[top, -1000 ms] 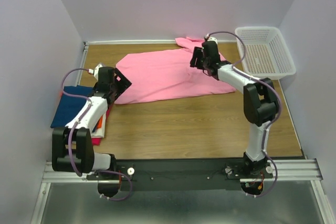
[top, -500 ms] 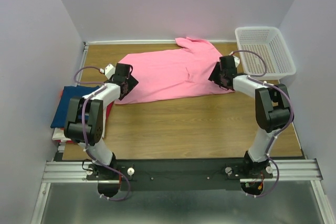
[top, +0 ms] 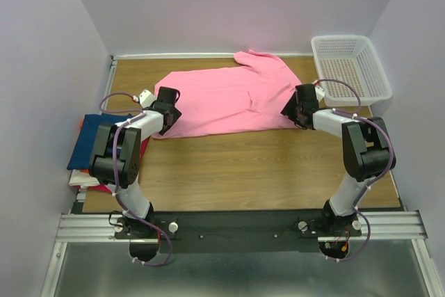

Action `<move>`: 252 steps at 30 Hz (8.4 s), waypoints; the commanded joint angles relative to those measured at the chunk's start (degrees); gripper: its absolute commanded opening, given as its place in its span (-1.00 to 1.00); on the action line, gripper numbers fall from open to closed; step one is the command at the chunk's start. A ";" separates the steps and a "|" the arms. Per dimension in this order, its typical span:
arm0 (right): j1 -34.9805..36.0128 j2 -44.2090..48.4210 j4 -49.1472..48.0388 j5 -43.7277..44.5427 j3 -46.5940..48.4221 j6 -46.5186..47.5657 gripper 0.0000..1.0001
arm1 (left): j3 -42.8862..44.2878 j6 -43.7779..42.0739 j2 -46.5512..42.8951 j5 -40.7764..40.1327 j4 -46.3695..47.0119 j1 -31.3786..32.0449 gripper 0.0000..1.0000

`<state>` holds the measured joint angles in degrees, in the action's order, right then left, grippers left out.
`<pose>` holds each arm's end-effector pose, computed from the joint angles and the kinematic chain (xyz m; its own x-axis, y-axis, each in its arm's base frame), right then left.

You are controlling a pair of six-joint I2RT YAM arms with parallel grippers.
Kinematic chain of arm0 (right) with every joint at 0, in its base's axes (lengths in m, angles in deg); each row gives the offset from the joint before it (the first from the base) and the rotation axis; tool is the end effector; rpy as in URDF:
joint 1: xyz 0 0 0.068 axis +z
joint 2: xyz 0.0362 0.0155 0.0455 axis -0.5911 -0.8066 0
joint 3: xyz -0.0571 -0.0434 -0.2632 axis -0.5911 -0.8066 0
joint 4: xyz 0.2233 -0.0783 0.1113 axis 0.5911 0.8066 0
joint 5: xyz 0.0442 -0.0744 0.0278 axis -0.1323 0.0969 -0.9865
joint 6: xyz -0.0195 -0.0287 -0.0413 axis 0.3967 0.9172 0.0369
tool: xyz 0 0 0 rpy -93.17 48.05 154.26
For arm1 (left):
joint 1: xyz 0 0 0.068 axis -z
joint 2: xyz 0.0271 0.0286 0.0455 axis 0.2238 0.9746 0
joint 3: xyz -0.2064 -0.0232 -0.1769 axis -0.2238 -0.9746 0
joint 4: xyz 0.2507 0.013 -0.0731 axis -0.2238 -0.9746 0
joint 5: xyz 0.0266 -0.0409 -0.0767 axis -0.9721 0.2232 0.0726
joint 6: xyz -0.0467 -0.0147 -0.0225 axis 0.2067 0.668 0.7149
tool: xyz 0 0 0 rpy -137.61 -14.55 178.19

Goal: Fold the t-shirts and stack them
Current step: Fold the tshirt

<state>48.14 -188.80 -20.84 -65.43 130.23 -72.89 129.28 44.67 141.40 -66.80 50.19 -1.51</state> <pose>0.3610 0.0689 0.1555 -0.5926 0.5211 -0.6142 0.4103 0.8515 0.3265 0.3390 -0.0545 0.1633 -0.3861 -0.7358 -0.5563 -0.7165 0.6190 -0.3215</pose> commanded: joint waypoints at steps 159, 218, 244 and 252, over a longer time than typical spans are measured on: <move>5.33 4.28 6.63 -24.38 7.43 9.42 0.17 | 30.68 -33.05 18.97 16.78 -10.10 1.32 -0.11; 5.41 4.10 4.43 -23.86 6.20 10.39 0.17 | 45.62 -31.82 26.35 13.63 -10.89 -8.96 -0.65; 2.61 -17.41 7.24 -1.00 42.82 23.75 0.19 | 31.21 -31.38 2.72 20.04 -10.36 -3.25 0.82; -4.69 -37.97 11.64 -7.33 68.23 23.74 0.15 | 21.46 -33.13 -7.47 19.70 -6.76 -0.17 0.89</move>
<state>45.60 -220.54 -12.64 -72.92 191.64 -51.93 153.10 13.70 138.65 -46.91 40.79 -1.29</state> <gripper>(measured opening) 0.579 0.927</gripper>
